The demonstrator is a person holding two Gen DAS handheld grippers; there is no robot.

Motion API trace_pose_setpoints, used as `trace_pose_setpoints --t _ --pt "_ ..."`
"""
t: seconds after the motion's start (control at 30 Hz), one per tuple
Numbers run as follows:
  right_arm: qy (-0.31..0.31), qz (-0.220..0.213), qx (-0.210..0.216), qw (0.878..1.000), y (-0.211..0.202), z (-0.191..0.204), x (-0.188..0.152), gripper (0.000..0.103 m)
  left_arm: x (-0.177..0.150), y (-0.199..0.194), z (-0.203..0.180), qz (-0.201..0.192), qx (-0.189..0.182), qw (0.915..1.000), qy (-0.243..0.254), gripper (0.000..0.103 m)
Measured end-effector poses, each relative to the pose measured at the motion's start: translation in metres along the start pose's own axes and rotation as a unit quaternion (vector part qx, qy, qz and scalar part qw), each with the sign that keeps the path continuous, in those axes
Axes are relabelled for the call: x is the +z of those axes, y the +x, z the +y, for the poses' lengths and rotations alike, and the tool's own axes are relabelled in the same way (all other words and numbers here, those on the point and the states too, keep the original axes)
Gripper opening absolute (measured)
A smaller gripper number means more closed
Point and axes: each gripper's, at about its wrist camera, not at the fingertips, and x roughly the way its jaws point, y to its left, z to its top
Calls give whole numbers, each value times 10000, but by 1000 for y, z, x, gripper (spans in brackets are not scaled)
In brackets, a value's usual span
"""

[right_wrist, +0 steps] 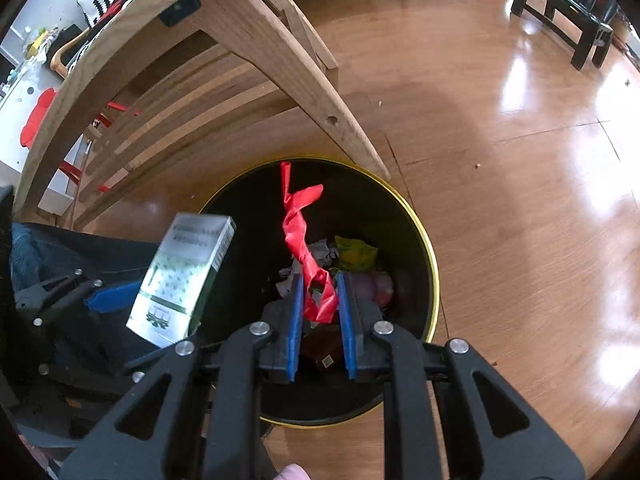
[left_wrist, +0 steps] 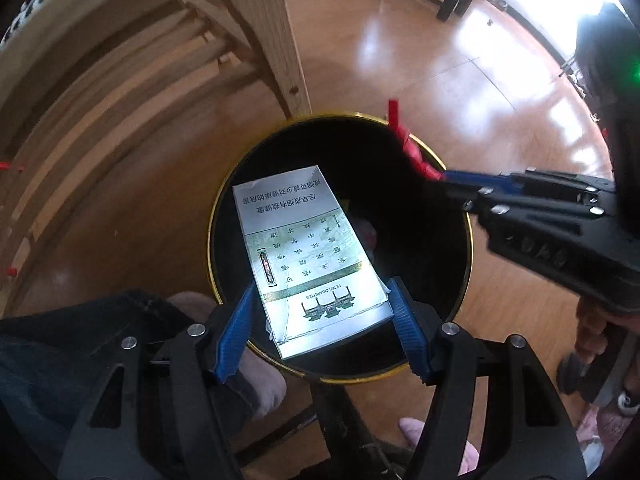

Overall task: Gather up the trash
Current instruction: 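Carry the card box and red ribbon over the black bin, then open both grippers to drop the box and ribbon into the bin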

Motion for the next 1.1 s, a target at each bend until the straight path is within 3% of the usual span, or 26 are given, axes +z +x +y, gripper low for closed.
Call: trace_pose_setpoints --t 0.97,1.03,1.07,1.1 --pt "-95 48 -102 9999 4 0 3 18 7 6 2 222 -87 9997 -29 66" --pt "-73 -45 -103 9999 -3 -1 3 35 6 9 2 309 -146 9994 -43 76" --pt "-43 -203 -135 9997 -12 -2 3 71 6 9 1 312 -182 9993 -67 90" --pt "-22 -396 -176 9991 -23 -2 3 97 5 6 1 258 -248 9993 -102 94"
